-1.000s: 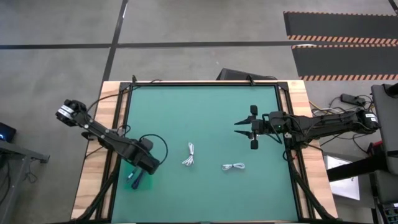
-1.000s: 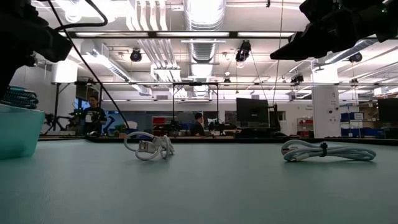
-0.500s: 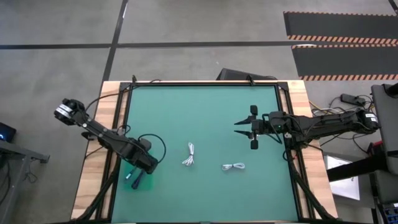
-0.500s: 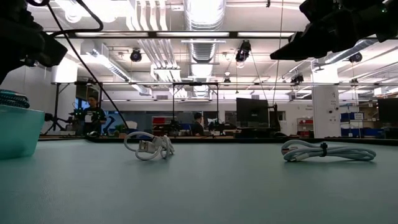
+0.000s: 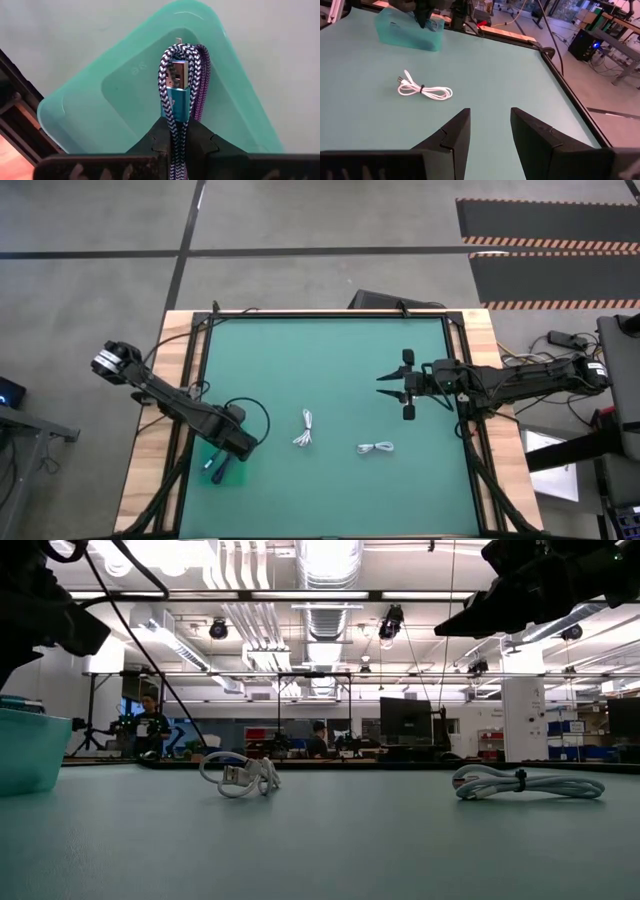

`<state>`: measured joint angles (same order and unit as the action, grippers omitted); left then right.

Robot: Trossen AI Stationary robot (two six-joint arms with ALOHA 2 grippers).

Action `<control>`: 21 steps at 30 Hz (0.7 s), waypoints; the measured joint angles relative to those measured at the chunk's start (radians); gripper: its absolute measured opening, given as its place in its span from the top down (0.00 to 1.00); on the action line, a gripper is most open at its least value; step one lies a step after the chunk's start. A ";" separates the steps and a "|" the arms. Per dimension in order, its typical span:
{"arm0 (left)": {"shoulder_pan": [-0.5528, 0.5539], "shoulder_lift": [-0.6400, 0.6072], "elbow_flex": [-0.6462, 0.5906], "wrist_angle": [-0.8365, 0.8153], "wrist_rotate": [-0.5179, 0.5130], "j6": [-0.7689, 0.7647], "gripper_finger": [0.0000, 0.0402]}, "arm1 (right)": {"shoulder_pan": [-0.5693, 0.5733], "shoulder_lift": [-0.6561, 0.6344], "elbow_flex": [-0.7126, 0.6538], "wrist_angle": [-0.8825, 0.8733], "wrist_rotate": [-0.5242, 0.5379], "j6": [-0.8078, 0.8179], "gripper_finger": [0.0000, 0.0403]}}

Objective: Pick and place USB-C Cables
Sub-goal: Put the black blue charger cable into the green bin

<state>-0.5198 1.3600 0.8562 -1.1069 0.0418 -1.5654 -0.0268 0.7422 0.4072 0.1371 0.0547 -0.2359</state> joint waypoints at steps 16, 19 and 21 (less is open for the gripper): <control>0.001 0.039 0.000 0.000 0.002 0.000 0.92 | 0.000 0.000 0.000 0.000 0.000 0.000 0.67; 0.001 0.039 0.000 0.000 0.004 0.000 0.91 | 0.000 0.000 0.000 -0.001 0.000 0.000 0.67; 0.000 0.039 0.000 0.000 0.005 0.000 0.91 | 0.000 0.000 0.000 -0.001 0.000 0.000 0.67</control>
<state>-0.5194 1.3991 0.8562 -1.1065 0.0464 -1.5650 -0.0269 0.7422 0.4072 0.1364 0.0545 -0.2359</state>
